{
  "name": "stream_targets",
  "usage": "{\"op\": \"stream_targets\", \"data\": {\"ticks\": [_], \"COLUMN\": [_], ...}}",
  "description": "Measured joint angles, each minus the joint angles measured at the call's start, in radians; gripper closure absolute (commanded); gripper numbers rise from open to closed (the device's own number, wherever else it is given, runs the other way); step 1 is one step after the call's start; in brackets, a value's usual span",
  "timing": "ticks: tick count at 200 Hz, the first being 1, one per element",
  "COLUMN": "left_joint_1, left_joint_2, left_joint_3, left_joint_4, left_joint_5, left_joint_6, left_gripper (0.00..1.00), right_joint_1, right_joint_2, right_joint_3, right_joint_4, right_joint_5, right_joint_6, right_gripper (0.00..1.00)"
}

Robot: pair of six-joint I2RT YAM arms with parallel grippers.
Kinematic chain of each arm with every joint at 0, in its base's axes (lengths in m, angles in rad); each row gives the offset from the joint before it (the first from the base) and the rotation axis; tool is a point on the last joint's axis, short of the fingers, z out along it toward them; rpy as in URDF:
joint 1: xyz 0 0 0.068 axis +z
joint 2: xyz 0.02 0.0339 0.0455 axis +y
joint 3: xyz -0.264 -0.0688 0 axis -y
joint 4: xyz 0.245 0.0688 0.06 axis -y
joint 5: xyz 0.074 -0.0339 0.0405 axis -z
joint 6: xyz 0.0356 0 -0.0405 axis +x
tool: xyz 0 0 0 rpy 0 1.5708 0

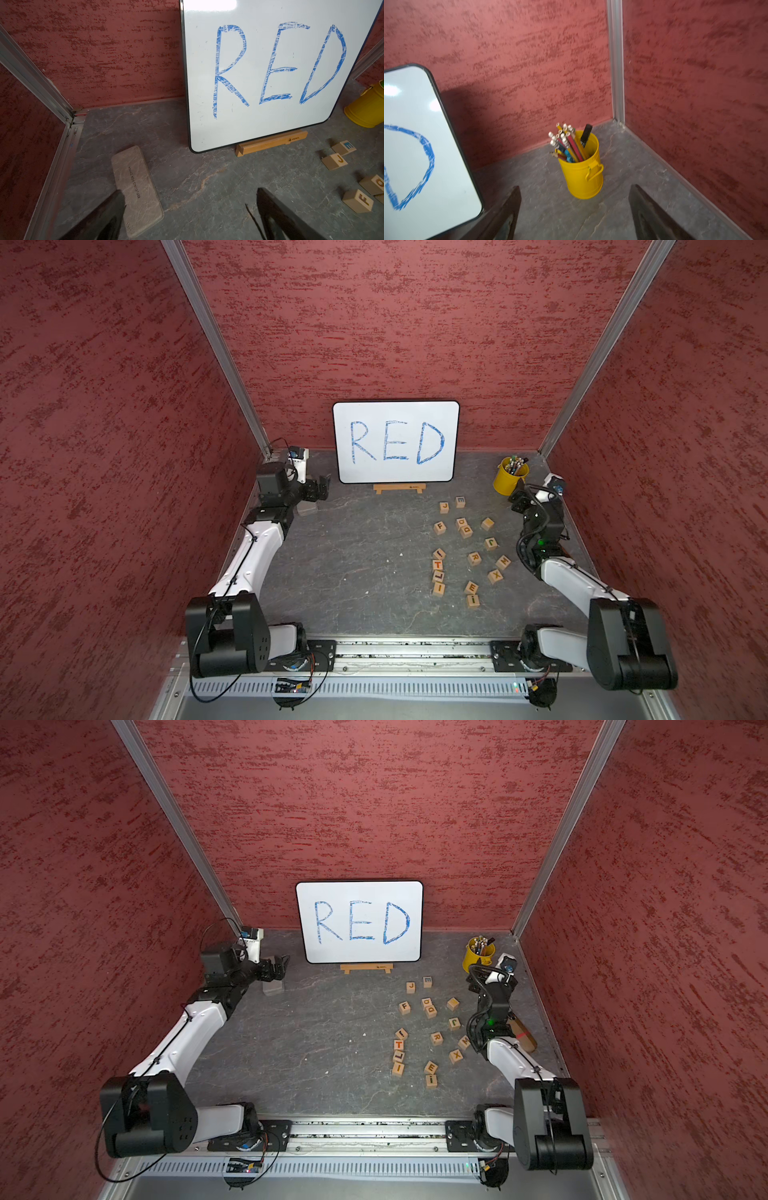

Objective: Assemble the uppercase word "red" with letter blocks
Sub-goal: Pick up the letter block from the center of the board.

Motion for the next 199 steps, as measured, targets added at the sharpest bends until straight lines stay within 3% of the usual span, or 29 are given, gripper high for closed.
{"op": "stream_targets", "data": {"ticks": [32, 86, 142, 199], "left_joint_1": [-0.020, -0.121, -0.173, -0.175], "left_joint_2": [0.000, 0.036, 0.058, 0.056], "left_joint_3": [0.105, 0.151, 0.151, 0.152], "left_joint_4": [-0.229, -0.476, -0.552, -0.556], "left_joint_5": [0.011, 0.003, -0.041, -0.041], "left_joint_6": [0.046, 0.116, 0.140, 0.092], "left_gripper": [0.00, 0.00, 0.00, 0.09], "right_joint_1": [0.000, 0.000, 0.004, 0.082], "right_joint_2": [0.001, 0.031, 0.032, 0.101], "right_joint_3": [0.040, 0.119, 0.143, 0.292], "right_joint_4": [-0.217, -0.506, -0.629, -0.711], "right_joint_5": [-0.091, -0.187, -0.219, -0.240], "right_joint_6": [0.071, 0.108, 0.114, 0.109], "right_gripper": [0.12, 0.22, 0.33, 0.26]}}
